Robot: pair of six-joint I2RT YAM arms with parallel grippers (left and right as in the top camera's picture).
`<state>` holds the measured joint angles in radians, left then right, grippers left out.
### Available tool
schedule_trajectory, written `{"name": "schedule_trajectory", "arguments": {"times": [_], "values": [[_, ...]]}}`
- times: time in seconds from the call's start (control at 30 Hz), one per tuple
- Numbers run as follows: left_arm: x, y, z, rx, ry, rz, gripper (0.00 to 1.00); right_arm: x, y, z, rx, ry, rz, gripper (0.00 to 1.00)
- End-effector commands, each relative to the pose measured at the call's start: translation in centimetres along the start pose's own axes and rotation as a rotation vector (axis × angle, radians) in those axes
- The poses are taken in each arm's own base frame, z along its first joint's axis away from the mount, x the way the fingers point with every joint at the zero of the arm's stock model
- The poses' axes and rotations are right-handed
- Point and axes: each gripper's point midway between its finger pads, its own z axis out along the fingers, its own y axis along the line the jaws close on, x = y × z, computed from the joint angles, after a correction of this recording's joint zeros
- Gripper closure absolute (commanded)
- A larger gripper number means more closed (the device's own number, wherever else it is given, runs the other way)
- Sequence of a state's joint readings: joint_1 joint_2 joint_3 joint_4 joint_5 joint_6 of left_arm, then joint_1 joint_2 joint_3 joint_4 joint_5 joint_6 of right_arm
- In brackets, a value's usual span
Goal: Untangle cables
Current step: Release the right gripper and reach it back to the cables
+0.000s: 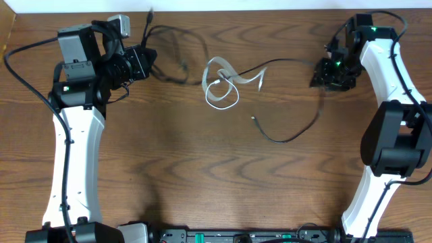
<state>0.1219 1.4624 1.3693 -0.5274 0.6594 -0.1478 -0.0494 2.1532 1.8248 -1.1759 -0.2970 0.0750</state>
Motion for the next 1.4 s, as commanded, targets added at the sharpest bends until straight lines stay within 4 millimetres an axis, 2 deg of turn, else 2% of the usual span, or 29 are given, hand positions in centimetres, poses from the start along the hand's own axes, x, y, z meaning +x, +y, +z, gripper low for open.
{"name": "schedule_trajectory", "arguments": {"times": [0.0, 0.17, 0.23, 0.33, 0.43, 0.67, 0.8, 1.0, 1.13, 1.37], "values": [[0.4, -0.9, -0.1, 0.002, 0.014, 0.032, 0.92, -0.1, 2.3, -0.4, -0.084, -0.013, -0.088, 0.40], [2.1, -3.6, 1.0, 0.050, 0.074, 0.062, 0.92, -0.4, 5.6, -1.4, -0.243, -0.045, -0.169, 0.36], [2.3, -4.8, 1.5, 0.075, 0.078, 0.089, 0.93, -0.2, 8.4, -2.3, -0.394, -0.068, -0.265, 0.35], [1.8, -6.1, 1.8, 0.104, 0.052, 0.106, 0.93, 0.6, 12.4, -4.3, -0.630, -0.103, -0.401, 0.35], [0.7, -6.5, 1.9, 0.114, 0.011, 0.032, 0.94, 1.6, 15.5, -5.6, -0.787, -0.117, -0.486, 0.35], [-1.5, -7.4, 1.7, 0.152, -0.062, -0.128, 0.93, 4.4, 20.9, -4.1, -0.811, -0.059, -0.622, 0.31], [-1.8, -7.5, 1.6, 0.161, -0.065, -0.230, 0.93, 5.4, 24.5, -3.3, -0.829, -0.053, -0.681, 0.28], [-1.9, -7.6, 1.6, 0.169, -0.057, -0.333, 0.93, 6.3, 28.7, -2.4, -0.854, -0.064, -0.732, 0.28], [-1.8, -7.6, 1.6, 0.169, -0.056, -0.339, 0.92, 6.7, 30.7, -2.2, -0.869, -0.078, -0.754, 0.31], [-1.7, -7.9, 1.6, 0.188, -0.043, -0.344, 0.93, 7.0, 32.6, -0.7, -0.831, -0.076, -0.734, 0.37]]}}
